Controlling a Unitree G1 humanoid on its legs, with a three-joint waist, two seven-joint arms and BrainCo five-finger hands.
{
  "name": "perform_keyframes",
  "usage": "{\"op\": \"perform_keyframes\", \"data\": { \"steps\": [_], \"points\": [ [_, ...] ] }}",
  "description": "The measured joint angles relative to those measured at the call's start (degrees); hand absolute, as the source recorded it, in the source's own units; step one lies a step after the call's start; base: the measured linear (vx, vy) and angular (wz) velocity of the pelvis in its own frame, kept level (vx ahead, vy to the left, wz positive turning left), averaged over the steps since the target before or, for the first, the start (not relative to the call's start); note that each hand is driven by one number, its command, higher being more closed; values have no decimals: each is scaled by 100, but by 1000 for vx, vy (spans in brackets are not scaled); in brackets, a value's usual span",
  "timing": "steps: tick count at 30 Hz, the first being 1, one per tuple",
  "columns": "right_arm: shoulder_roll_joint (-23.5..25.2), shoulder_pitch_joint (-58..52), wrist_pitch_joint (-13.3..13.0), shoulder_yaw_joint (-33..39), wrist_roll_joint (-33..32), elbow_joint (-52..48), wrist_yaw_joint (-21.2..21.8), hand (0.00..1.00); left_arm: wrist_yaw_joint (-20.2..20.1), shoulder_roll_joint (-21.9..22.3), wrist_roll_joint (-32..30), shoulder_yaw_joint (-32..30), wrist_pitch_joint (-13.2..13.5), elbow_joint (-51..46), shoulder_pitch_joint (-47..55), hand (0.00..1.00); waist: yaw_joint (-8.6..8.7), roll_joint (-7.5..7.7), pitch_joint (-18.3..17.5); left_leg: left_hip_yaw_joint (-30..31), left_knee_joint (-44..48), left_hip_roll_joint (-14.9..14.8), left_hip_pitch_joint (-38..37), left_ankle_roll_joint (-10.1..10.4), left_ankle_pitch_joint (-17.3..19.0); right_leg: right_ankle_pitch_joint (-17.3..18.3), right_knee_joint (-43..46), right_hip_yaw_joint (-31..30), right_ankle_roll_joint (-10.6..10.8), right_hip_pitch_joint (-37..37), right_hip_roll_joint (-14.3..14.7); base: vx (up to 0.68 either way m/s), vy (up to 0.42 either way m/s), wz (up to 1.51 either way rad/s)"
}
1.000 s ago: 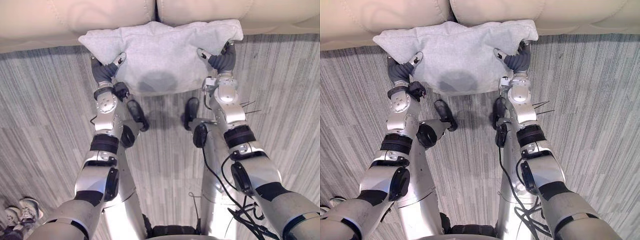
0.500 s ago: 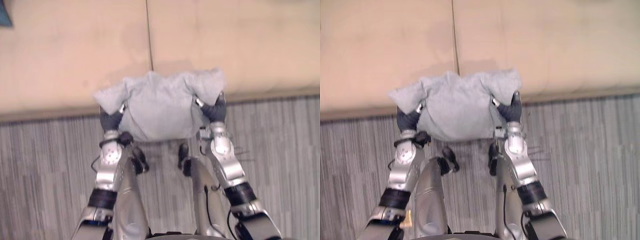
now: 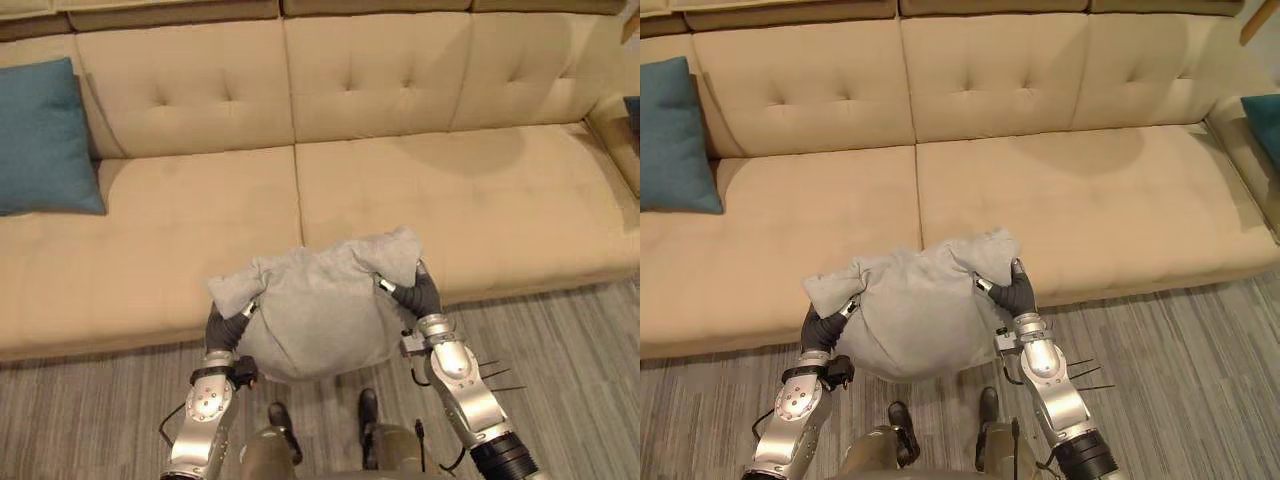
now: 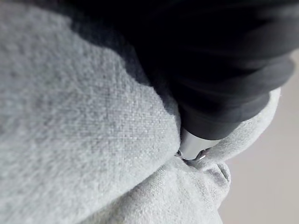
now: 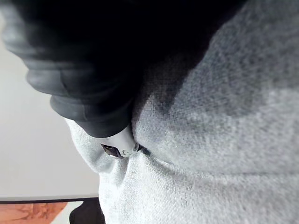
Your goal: Pick up cushions and gather them together orderly.
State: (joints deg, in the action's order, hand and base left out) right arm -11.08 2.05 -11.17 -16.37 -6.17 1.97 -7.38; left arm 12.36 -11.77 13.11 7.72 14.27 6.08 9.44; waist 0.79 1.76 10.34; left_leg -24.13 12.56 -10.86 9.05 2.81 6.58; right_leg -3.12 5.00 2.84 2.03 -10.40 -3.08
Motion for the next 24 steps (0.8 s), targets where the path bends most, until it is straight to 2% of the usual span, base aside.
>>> {"op": "perform_keyframes", "data": {
  "steps": [3,4,6,7,8,9,10,11,12,13,14,15,16,17,18,19,20,21,22,23,24],
  "points": [
    [-31,4,0,-38,-8,20,0,100,-2,26,-31,16,-6,-119,134,100,-23,4,-2,9,204,-18,48,-7,236,6,27,-60,42,1,-1,-54,35,-12],
    [-47,23,-1,-51,-13,150,11,100,-9,49,-38,19,-16,-152,203,100,-32,2,-1,34,448,-27,78,-25,491,231,382,-126,209,-108,-33,-68,56,-22],
    [-77,53,1,-50,-15,326,12,100,-24,76,-40,32,-50,-152,222,100,-49,-21,13,42,640,-15,85,-61,647,482,1146,-149,424,-427,-104,-94,90,-12],
    [-61,67,8,-49,-21,484,12,100,-28,66,-53,45,-60,-156,216,100,-16,-35,29,66,645,24,37,-102,671,477,2047,-121,475,-832,-196,-71,95,7],
    [-50,71,11,-48,-22,545,12,100,-28,51,-64,51,-64,-158,213,100,7,-16,41,91,619,66,-14,-133,683,438,2435,-103,517,-1006,-245,-27,68,23],
    [-64,60,37,-50,-22,642,12,100,-29,20,-155,71,-82,-155,207,100,54,-45,92,183,603,98,-137,-158,700,582,2833,-25,397,-1249,-304,23,12,36],
    [-88,62,45,-63,-22,672,14,100,-28,-5,-165,72,-83,-168,182,100,83,-79,112,289,598,99,-188,-161,702,698,2374,67,272,-1249,-300,29,-16,41],
    [-96,71,44,-68,-25,672,14,100,-28,-22,-165,72,-83,-178,145,100,99,-95,124,345,591,101,-182,-162,702,677,2121,90,250,-1251,-296,77,-69,50],
    [-126,82,44,-65,-27,672,14,100,-28,-61,-168,73,-83,-179,60,100,125,-67,123,453,515,116,-188,-163,702,581,1569,166,252,-1244,-282,145,-105,71],
    [-130,87,44,-48,-39,670,15,100,-28,-129,-177,82,-83,-181,-6,100,194,-33,112,700,321,215,-221,-156,697,297,627,174,313,-1160,-280,176,-117,75],
    [-128,78,43,-41,-49,668,15,100,-28,-152,-179,108,-83,-181,-20,100,214,6,95,766,278,248,-249,-127,683,264,404,156,322,-1081,-292,280,-207,93],
    [-170,28,43,-12,-56,664,16,100,-31,-222,-195,205,-85,-181,-44,100,255,67,87,931,264,364,-360,41,611,314,327,6,239,-984,-355,266,-222,88],
    [-216,-34,47,44,-62,666,20,100,-56,-163,-216,255,-97,-170,-39,100,304,48,91,1123,382,376,-456,236,738,76,679,-63,102,-977,-405,291,-263,86],
    [-236,-65,47,76,-67,666,24,100,-72,-124,-242,287,-102,-169,-37,100,317,-25,90,1187,383,322,-500,295,775,75,860,13,99,-989,-382,274,-240,65],
    [-280,-159,46,112,-117,658,28,100,-121,-43,-264,322,-101,-170,-32,100,310,-169,45,1274,393,159,-560,424,803,173,1052,146,3,-976,-284,373,-251,30],
    [-284,-197,47,146,-130,635,45,100,-126,41,-271,301,-81,-183,-2,100,275,-291,-23,1374,837,-35,-439,606,793,348,1087,235,-97,-955,-83,456,-265,4],
    [-281,-226,46,150,-169,544,83,100,-130,94,-270,291,-61,-183,-9,100,241,-328,-29,1496,1800,-260,-112,753,722,451,1060,320,-238,-879,107,395,-196,-14],
    [-286,-260,46,170,-181,505,104,100,-142,108,-270,291,-62,-183,-8,100,240,-349,-33,1506,2073,-372,16,785,637,488,1046,359,-279,-818,171,396,-201,-16],
    [-288,-309,45,259,-228,440,126,100,-239,150,-269,290,-66,-163,-4,100,251,-382,-17,1481,2592,-577,149,719,425,522,1050,407,-369,-657,296,410,-179,-11],
    [-295,-317,46,333,-235,386,130,100,-321,209,-268,285,-73,-106,-5,100,291,-381,-20,1413,3064,-735,263,624,37,589,1047,395,-446,-445,362,415,-158,-14],
    [-303,-316,45,356,-235,343,129,100,-351,216,-268,281,-80,-90,-9,100,280,-369,-18,1399,3214,-759,343,620,-36,611,1014,365,-478,-370,351,450,-98,-22]
  ]
}}
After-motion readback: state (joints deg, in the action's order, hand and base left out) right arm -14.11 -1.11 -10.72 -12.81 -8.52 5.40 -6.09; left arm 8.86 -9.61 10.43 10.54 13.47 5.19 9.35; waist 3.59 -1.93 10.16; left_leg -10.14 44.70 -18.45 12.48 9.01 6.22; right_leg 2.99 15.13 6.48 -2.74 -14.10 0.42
